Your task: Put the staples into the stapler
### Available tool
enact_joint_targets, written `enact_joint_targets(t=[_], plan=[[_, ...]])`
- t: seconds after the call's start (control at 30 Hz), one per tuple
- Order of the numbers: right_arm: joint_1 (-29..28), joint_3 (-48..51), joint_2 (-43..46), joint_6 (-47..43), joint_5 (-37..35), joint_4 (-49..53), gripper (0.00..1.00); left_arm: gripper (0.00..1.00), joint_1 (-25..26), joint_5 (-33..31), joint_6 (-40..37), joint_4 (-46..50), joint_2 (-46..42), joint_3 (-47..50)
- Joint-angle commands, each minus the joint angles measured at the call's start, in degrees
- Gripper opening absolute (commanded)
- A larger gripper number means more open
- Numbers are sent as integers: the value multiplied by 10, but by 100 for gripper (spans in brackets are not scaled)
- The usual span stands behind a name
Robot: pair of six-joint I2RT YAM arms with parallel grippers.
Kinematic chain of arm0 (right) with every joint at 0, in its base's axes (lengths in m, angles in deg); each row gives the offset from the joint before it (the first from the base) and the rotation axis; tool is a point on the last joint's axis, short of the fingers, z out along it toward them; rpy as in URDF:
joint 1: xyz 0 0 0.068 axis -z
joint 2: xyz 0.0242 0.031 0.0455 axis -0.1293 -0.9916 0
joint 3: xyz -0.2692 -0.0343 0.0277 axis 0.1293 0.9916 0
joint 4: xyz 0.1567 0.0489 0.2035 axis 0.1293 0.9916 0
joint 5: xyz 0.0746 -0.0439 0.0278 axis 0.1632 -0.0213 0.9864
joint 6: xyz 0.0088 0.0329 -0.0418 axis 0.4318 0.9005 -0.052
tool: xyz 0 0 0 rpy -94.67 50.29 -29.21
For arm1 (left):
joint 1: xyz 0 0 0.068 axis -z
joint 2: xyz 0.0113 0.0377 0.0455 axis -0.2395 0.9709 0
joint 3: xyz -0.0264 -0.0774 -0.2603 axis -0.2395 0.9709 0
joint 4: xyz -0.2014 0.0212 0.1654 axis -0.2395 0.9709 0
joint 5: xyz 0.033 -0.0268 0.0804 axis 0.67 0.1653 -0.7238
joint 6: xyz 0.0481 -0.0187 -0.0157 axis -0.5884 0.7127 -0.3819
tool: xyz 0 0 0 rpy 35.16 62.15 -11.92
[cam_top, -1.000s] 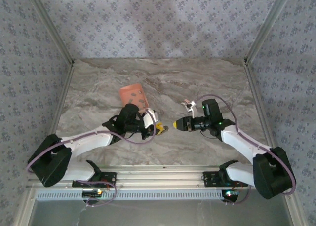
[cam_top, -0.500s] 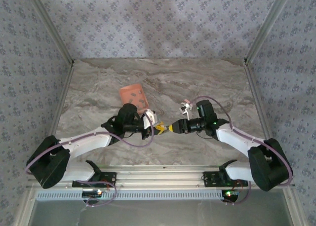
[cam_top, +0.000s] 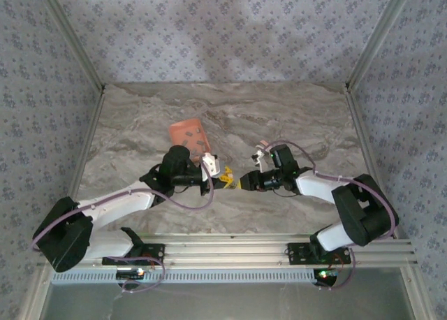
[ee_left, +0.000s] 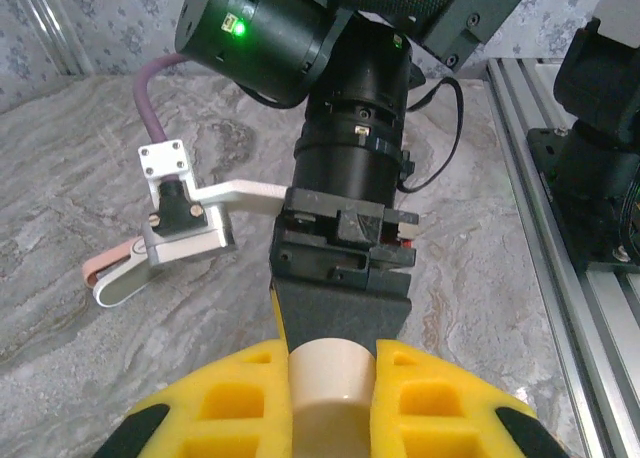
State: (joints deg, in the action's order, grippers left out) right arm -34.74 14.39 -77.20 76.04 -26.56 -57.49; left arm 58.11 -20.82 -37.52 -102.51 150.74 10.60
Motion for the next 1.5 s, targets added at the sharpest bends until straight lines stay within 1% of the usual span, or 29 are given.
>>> enact_joint_targets(t=[0.0, 0.17, 0.27, 0.33, 0.37, 0.4, 0.47, 0.57, 0.67, 0.77, 0.83, 0.93, 1.13, 1.23, 1.3, 1.47], plan=[[-3, 6, 25, -17, -25, -14, 43, 0, 0, 10, 3, -25, -18, 5], [-4, 32, 144, -135, -85, 27, 48, 0, -1, 10, -2, -18, -22, 8], [-11, 53, 223, -238, -99, 23, 55, 0, 0, 18, -3, -19, -23, 9], [-21, 63, 265, -309, -107, 22, 69, 0, 0, 27, -5, -21, -23, 10], [-25, 66, 281, -342, -110, 20, 73, 0, 0, 34, -6, -21, -23, 10], [-28, 70, 291, -358, -104, 6, 74, 0, -1, 40, -6, -21, -22, 9], [-38, 66, 294, -393, -87, -4, 75, 0, 0, 55, -7, -18, -20, 6], [-71, 46, 281, -454, -93, 13, 75, 0, 0, 71, -9, -14, -18, 3], [-98, 27, 257, -489, -84, 20, 75, 0, 0, 81, -11, -9, -18, 3], [-110, 21, 228, -489, -84, -6, 75, 0, 0, 91, -14, -8, -19, 3], [-111, 16, 210, -474, -74, -28, 76, 0, -1, 100, -16, -8, -19, 3], [-117, 6, 185, -464, -38, -44, 74, 0, 0, 110, -19, -6, -23, 1], [-124, -2, 153, -455, 3, -62, 66, 0, -1, 116, -20, -7, -26, 1], [-125, -2, 140, -447, 26, -79, 57, 0, 0, 118, -15, -8, -27, 0], [-125, -3, 133, -446, 26, -82, 49, 0, 0, 118, -11, -14, -28, 2], [-123, -1, 133, -440, 36, -91, 35, 0, 0, 116, -5, -20, -34, 3]])
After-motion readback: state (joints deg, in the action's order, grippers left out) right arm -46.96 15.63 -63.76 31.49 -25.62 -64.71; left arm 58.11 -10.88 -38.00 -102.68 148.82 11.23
